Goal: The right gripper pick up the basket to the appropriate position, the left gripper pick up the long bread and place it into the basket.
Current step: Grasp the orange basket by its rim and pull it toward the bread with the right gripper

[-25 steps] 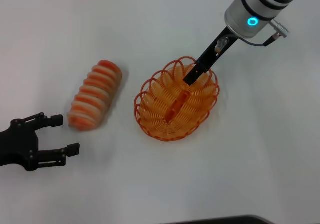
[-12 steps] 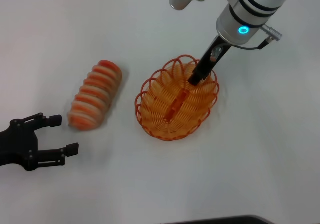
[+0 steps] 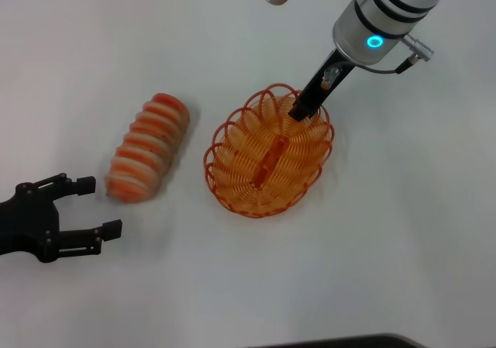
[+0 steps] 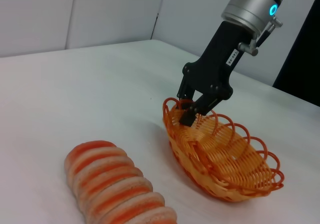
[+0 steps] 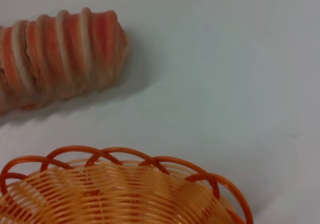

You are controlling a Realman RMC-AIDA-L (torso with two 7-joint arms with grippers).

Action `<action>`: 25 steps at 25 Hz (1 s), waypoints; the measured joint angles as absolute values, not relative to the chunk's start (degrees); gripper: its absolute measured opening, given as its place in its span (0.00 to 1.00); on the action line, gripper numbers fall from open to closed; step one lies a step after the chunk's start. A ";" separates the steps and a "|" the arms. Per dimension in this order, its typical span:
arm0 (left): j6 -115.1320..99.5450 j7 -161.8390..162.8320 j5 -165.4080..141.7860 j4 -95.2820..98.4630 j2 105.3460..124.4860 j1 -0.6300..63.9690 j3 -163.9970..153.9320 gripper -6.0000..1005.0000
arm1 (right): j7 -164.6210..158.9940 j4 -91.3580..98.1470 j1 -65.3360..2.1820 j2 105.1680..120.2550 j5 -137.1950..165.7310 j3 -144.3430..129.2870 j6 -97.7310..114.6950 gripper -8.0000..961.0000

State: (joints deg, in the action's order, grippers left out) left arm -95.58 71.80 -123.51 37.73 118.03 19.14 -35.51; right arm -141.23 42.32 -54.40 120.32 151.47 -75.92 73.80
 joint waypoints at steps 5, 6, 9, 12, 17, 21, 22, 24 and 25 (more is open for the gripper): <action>-95.53 71.81 -123.80 37.81 118.05 19.31 -35.41 0.93 | -141.24 42.43 -54.31 120.13 150.83 -72.58 74.38 0.20; -95.52 71.80 -123.79 37.81 118.07 19.36 -35.37 0.93 | -141.24 42.43 -54.23 120.03 150.48 -71.37 74.69 0.19; -95.52 71.80 -123.60 37.92 118.13 19.39 -35.21 0.93 | -141.25 42.45 -53.89 119.75 149.62 -66.28 77.08 0.19; -95.53 71.80 -123.46 38.07 118.18 19.57 -34.95 0.93 | -141.47 42.45 -53.38 119.54 149.11 -60.33 79.83 0.18; -95.53 71.81 -123.28 39.00 118.42 20.02 -34.62 0.93 | -143.72 42.45 -52.19 118.95 148.30 -51.53 82.72 0.16; -95.46 71.80 -123.26 41.57 119.28 20.08 -33.43 0.93 | -146.49 42.47 -50.38 118.29 145.86 -47.21 84.51 0.11; -95.45 71.80 -123.25 42.17 119.48 20.10 -33.02 0.93 | -147.47 42.49 -49.80 118.11 145.09 -46.56 84.94 0.11; -95.43 71.80 -123.23 42.89 119.63 20.18 -32.51 0.93 | -149.18 42.54 -48.18 118.02 143.47 -46.04 85.32 0.10; -95.41 71.81 -123.23 43.08 119.64 20.19 -32.32 0.93 | -149.98 42.55 -47.29 118.07 142.70 -45.91 85.38 0.10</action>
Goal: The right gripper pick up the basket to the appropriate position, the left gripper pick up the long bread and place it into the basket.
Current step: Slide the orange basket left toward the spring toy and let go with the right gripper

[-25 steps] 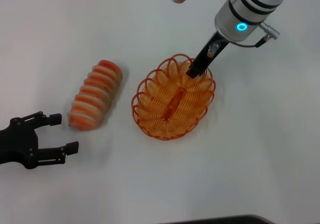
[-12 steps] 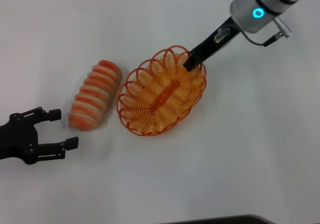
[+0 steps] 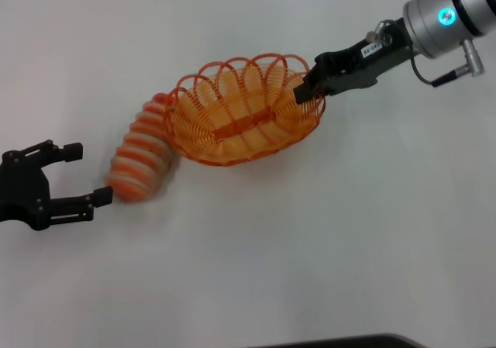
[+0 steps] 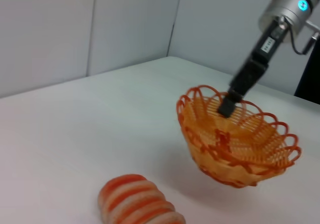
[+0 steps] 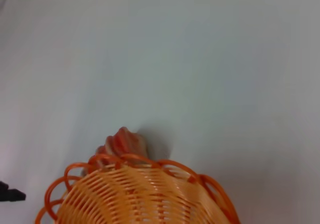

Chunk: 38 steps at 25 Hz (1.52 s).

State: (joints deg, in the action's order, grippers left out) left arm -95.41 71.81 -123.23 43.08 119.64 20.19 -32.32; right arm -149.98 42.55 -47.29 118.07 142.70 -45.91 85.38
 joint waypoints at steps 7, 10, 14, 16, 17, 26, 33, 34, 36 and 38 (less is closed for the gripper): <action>-94.22 71.44 -123.21 43.33 119.78 20.23 -31.87 0.93 | -153.26 42.88 -40.75 118.76 138.38 -44.21 83.99 0.10; -94.02 71.24 -123.22 43.33 119.87 20.22 -31.88 0.93 | -154.44 43.08 -39.04 118.88 138.15 -44.10 83.27 0.10; -93.15 71.10 -123.22 43.32 120.19 20.24 -32.00 0.93 | -155.00 42.66 -38.47 118.63 138.43 -44.26 82.63 0.10; -92.77 71.00 -123.22 43.31 120.46 20.34 -32.22 0.93 | -155.64 42.62 -38.25 118.53 138.59 -44.42 81.94 0.10; -92.73 70.83 -123.22 43.31 120.56 20.36 -32.27 0.93 | -155.97 42.58 -38.16 118.51 138.87 -44.53 81.56 0.10; -92.63 69.86 -123.73 42.98 120.90 20.97 -32.34 0.93 | -157.26 42.46 -39.05 119.23 142.06 -45.52 80.69 0.10; -92.42 69.87 -123.81 42.98 120.91 21.08 -32.28 0.92 | -157.66 42.45 -39.12 119.26 142.12 -46.41 79.48 0.14; -92.33 69.87 -123.80 42.98 120.92 21.10 -32.27 0.92 | -157.69 42.45 -39.12 119.27 142.12 -46.49 79.40 0.14; -92.10 69.87 -123.70 42.98 120.96 21.10 -32.14 0.91 | -157.74 42.45 -39.23 119.31 142.12 -46.52 79.12 0.15; -91.91 69.94 -123.64 42.98 120.96 21.10 -32.10 0.91 | -157.78 42.40 -39.43 119.38 142.12 -46.52 78.92 0.16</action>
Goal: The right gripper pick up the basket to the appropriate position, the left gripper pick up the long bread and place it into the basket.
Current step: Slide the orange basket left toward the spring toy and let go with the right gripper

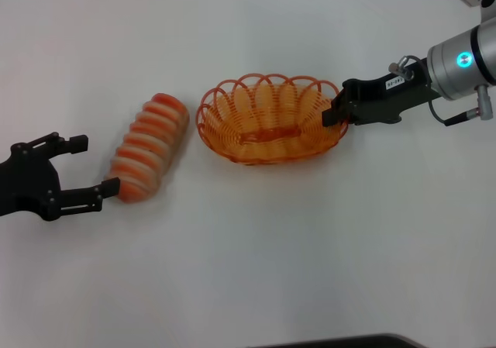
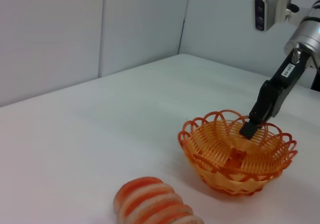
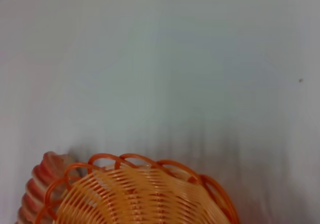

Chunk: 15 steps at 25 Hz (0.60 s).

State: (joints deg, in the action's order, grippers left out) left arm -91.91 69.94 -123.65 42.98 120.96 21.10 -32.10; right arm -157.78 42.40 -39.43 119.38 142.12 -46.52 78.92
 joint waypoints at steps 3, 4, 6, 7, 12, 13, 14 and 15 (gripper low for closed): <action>-91.84 69.97 -123.71 42.98 120.96 21.10 -32.09 0.90 | -158.05 42.38 -39.63 119.46 142.01 -46.52 78.64 0.18; -91.84 69.97 -123.74 42.98 120.95 21.10 -32.09 0.89 | -158.12 42.39 -39.65 119.47 141.87 -46.52 78.59 0.18; -91.89 69.91 -123.75 42.97 120.94 21.09 -32.14 0.89 | -158.16 42.38 -39.69 119.47 141.68 -46.51 78.50 0.19; -91.89 69.91 -123.75 42.97 120.94 21.09 -32.14 0.88 | -158.18 42.38 -39.71 119.47 141.65 -46.49 78.47 0.20; -91.84 69.85 -123.62 43.06 120.93 20.90 -32.05 0.87 | -159.45 40.83 -39.86 119.16 141.60 -46.33 77.33 0.23; -91.82 69.85 -123.56 43.13 120.93 20.82 -32.03 0.87 | -159.71 40.17 -39.96 119.01 141.59 -46.27 77.17 0.23; -91.80 69.85 -123.54 43.15 120.93 20.80 -32.00 0.87 | -159.82 39.58 -40.12 118.91 141.59 -46.04 77.13 0.24; -91.72 69.84 -123.52 43.17 120.93 20.78 -31.98 0.87 | -159.89 39.17 -40.22 118.85 141.58 -45.87 77.07 0.24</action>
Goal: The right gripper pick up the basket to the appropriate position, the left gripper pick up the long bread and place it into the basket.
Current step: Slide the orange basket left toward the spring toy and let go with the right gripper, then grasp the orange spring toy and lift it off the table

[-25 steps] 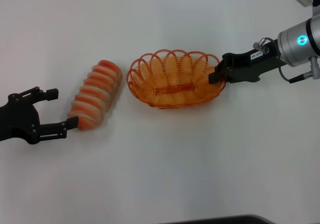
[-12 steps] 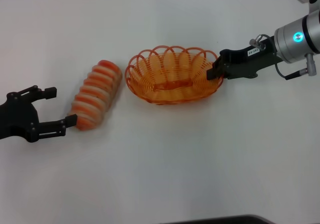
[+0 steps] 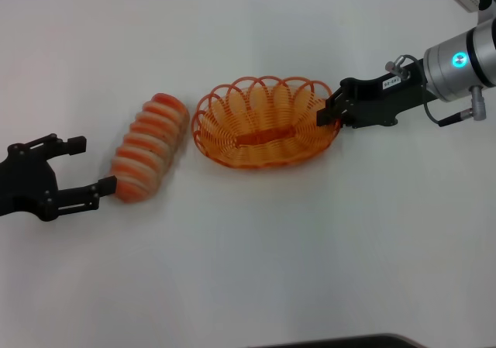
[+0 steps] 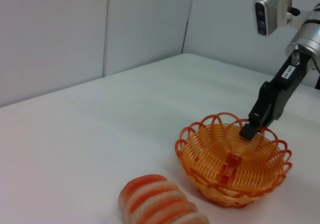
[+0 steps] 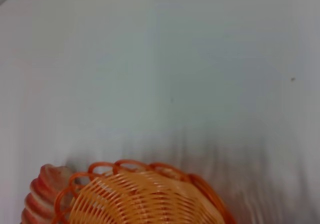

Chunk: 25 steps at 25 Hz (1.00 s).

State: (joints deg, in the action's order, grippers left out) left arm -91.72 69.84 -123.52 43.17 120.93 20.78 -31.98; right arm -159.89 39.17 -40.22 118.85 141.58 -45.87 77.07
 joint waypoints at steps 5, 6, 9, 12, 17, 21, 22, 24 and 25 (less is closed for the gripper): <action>-91.06 69.88 -123.46 43.05 120.93 20.78 -31.91 0.87 | -159.93 38.40 -40.59 118.68 141.58 -45.10 77.21 0.27; -91.05 69.93 -123.43 43.08 120.93 20.77 -31.90 0.87 | -159.96 38.41 -40.59 118.50 141.58 -44.70 77.32 0.27; -91.20 70.21 -123.29 43.34 120.94 20.63 -31.85 0.87 | -160.04 38.79 -40.31 117.80 141.58 -42.75 78.48 0.43; -91.08 70.23 -123.22 43.20 120.94 20.55 -31.80 0.87 | -159.33 39.27 -40.03 116.91 141.54 -40.94 79.69 0.55; -91.02 70.23 -123.06 43.03 120.94 20.58 -31.55 0.87 | -154.79 40.69 -40.05 114.76 138.98 -40.04 81.50 0.69; -91.34 70.39 -122.68 42.89 120.98 20.55 -29.62 0.87 | -146.43 45.11 -38.14 114.39 131.45 -39.88 83.01 0.70; -91.46 70.62 -122.68 42.84 121.03 20.55 -28.91 0.87 | -143.15 46.29 -37.44 114.42 128.91 -39.85 83.44 0.70; -91.61 71.23 -122.68 42.30 120.97 20.70 -27.91 0.87 | -136.48 48.39 -35.94 114.54 124.40 -39.73 84.78 0.71; -91.66 71.45 -122.68 41.68 120.86 20.81 -27.57 0.87 | -131.80 49.46 -34.82 114.66 121.13 -39.61 85.97 0.71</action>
